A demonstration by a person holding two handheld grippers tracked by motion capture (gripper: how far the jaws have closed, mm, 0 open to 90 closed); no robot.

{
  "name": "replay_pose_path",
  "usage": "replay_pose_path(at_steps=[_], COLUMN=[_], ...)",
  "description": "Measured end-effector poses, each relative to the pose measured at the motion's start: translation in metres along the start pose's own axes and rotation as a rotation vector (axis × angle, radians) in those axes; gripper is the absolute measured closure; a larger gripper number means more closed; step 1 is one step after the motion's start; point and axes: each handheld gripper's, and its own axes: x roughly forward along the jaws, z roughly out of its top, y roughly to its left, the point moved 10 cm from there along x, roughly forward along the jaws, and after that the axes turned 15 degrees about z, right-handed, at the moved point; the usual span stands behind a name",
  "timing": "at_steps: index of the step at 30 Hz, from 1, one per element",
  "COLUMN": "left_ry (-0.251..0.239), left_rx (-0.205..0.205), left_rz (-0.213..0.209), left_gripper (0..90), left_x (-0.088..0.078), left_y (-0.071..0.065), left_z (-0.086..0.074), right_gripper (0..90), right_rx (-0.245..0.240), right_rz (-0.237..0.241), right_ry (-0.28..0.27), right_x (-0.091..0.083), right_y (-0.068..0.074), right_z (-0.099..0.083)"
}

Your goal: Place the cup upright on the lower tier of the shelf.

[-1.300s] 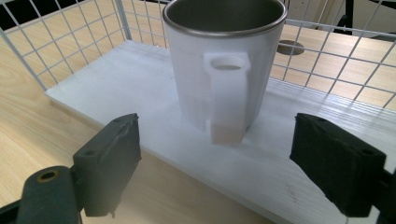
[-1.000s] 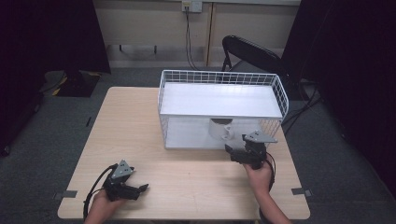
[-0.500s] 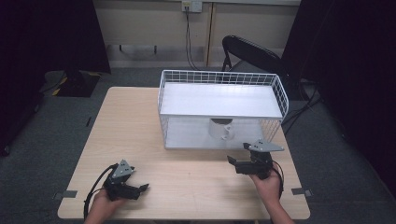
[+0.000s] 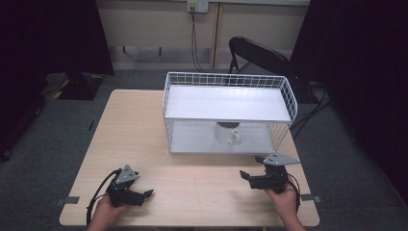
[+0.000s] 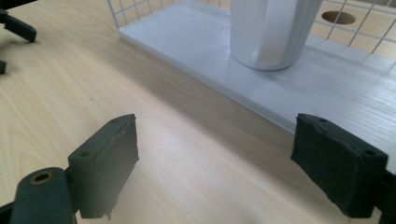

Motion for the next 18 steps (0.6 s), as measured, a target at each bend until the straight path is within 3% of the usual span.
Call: replay_pose_path(at_steps=[8,18], left_ry=[0.000,0.000], left_rx=[-0.001,-0.001], left_rz=[0.000,0.001], left_gripper=[10.1,10.1], left_x=[0.000,0.000], left_y=[0.000,0.000], left_z=[0.000,0.000], right_gripper=[13.5,13.4], right_rx=[-0.029,-0.020], right_rz=[0.017,0.037], right_ry=[0.037,0.095], right_x=[-0.009,-0.017], right_y=[-0.005,-0.014], right_z=[-0.016,-0.044])
